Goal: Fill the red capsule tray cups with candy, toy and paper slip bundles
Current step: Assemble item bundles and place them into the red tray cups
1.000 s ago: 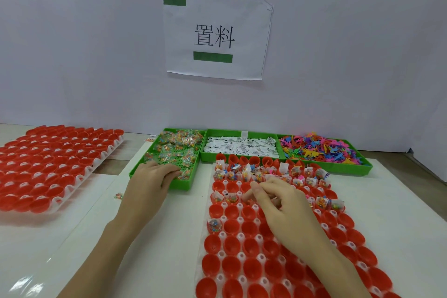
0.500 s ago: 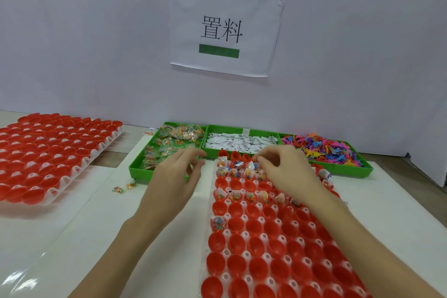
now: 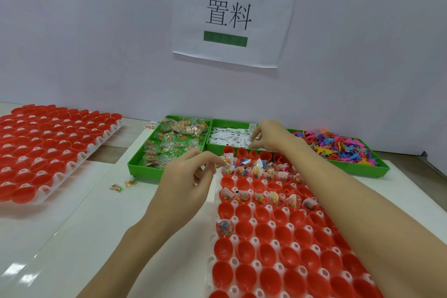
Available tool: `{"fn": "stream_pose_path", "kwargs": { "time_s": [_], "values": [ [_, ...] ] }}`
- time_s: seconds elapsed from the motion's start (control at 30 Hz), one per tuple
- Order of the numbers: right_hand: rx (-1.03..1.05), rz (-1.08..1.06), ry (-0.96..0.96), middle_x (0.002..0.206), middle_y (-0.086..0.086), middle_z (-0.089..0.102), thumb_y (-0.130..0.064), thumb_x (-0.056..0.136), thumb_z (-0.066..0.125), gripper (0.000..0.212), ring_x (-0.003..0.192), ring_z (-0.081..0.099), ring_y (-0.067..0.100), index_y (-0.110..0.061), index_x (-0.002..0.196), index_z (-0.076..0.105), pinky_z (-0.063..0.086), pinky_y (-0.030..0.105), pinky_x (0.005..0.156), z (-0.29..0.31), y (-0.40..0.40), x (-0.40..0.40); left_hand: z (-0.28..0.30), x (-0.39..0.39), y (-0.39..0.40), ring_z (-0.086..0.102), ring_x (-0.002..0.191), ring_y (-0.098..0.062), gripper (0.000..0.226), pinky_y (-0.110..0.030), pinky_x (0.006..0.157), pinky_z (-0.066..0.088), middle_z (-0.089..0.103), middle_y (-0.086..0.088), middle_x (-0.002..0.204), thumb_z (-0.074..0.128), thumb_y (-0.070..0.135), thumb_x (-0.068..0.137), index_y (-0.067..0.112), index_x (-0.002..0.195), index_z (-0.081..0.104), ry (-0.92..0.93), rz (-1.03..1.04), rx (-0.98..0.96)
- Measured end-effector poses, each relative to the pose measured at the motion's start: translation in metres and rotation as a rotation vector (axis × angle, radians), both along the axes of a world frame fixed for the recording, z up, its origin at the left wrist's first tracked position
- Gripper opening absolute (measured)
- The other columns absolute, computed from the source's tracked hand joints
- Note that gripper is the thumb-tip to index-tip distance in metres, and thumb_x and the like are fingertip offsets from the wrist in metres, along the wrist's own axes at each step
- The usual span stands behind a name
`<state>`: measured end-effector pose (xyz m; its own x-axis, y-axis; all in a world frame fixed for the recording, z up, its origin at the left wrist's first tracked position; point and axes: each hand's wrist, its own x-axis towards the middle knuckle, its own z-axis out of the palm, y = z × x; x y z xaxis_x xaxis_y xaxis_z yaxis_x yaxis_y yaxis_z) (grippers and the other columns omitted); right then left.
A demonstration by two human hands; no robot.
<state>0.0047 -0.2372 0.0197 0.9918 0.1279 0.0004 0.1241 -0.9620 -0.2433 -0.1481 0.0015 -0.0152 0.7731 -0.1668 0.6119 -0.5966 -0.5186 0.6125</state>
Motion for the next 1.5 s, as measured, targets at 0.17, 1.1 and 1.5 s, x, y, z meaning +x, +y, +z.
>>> {"fn": "stream_pose_path", "kwargs": {
  "time_s": [0.17, 1.1, 1.5],
  "values": [
    [-0.001, 0.001, -0.044, 0.106, 0.011, 0.076, -0.019, 0.087, 0.079, 0.022, 0.095, 0.071, 0.024, -0.003, 0.102, 0.078, 0.058, 0.038, 0.09, -0.005, 0.003, 0.006, 0.001, 0.0, 0.001, 0.064, 0.068, -0.013, 0.033, -0.021, 0.062, 0.051, 0.065, 0.014, 0.092, 0.06, 0.0, 0.097, 0.029, 0.099, 0.076, -0.004, 0.016, 0.008],
    [0.467, -0.014, -0.223, 0.081, 0.002, 0.077, -0.018, 0.098, 0.066, 0.015, 0.075, 0.073, 0.009, -0.008, 0.105, 0.075, 0.056, 0.019, 0.07, 0.0, -0.029, -0.032, 0.014, -0.008, -0.004, 0.077, 0.076, -0.017, 0.02, -0.015, 0.07, 0.056, 0.079, 0.0, 0.083, 0.087, 0.021, 0.078, 0.023, 0.096, 0.078, 0.446, -0.099, -0.502],
    [0.634, -0.003, -0.295, 0.076, -0.002, 0.077, -0.019, 0.097, 0.069, 0.014, 0.061, 0.069, 0.0, -0.014, 0.108, 0.074, 0.053, 0.016, 0.056, 0.015, -0.023, -0.121, 0.013, -0.016, -0.016, 0.078, 0.089, -0.026, 0.013, -0.028, 0.077, 0.063, 0.08, -0.011, 0.091, 0.071, 0.009, 0.093, 0.006, 0.105, 0.073, 0.619, -0.279, -0.538]
  ]
}}
